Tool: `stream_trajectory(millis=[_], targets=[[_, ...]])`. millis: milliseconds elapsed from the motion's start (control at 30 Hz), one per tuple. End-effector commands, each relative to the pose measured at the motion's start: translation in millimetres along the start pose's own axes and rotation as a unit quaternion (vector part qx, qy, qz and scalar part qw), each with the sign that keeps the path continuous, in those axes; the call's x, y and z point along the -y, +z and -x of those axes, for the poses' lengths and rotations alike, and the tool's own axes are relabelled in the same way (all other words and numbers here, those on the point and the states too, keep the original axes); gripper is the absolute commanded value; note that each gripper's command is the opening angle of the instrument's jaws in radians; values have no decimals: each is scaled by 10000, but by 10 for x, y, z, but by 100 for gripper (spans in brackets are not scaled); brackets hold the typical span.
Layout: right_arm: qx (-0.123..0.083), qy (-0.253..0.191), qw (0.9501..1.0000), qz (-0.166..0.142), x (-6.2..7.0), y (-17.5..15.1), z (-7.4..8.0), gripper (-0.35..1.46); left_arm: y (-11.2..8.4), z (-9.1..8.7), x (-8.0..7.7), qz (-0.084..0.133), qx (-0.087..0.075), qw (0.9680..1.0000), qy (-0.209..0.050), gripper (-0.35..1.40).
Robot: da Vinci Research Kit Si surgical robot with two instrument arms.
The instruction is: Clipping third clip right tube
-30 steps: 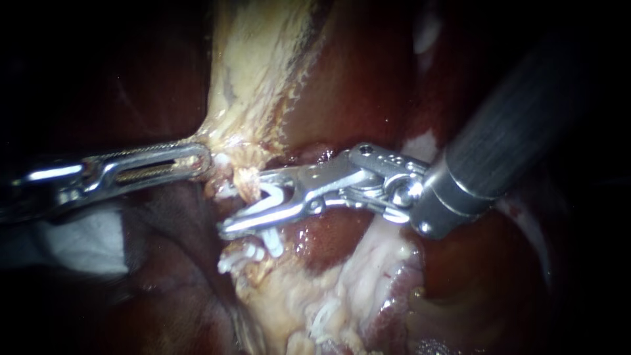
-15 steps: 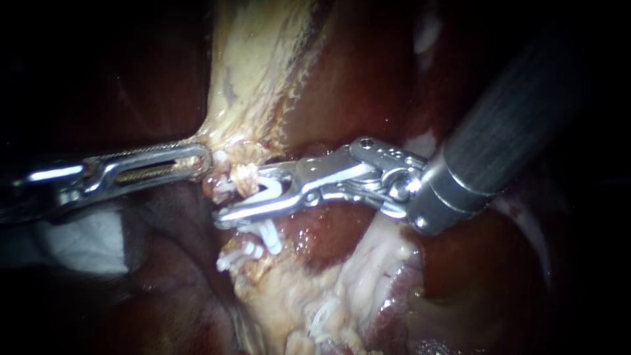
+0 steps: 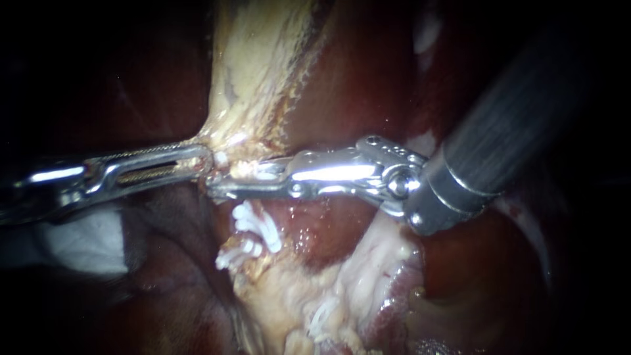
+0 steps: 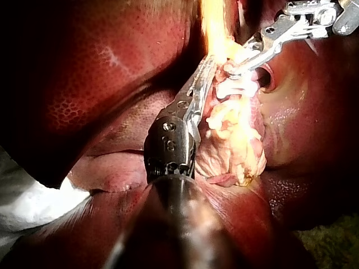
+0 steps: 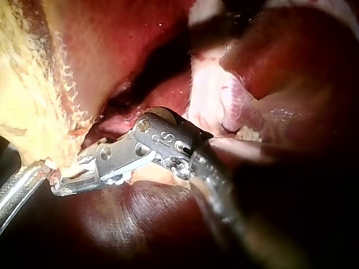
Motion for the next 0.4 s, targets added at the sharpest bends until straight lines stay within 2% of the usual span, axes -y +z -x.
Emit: stream_trajectory(millis=[33, 400], targets=[[4, 0, 10000, -15, 0, 0, 1, -35, 0, 0, 0, 1, 0, 10000, -1, -35], [27, 82, 9999, -75, 0, 0, 4, -35, 0, 1, 0, 1, 0, 10000, -2, -35]])
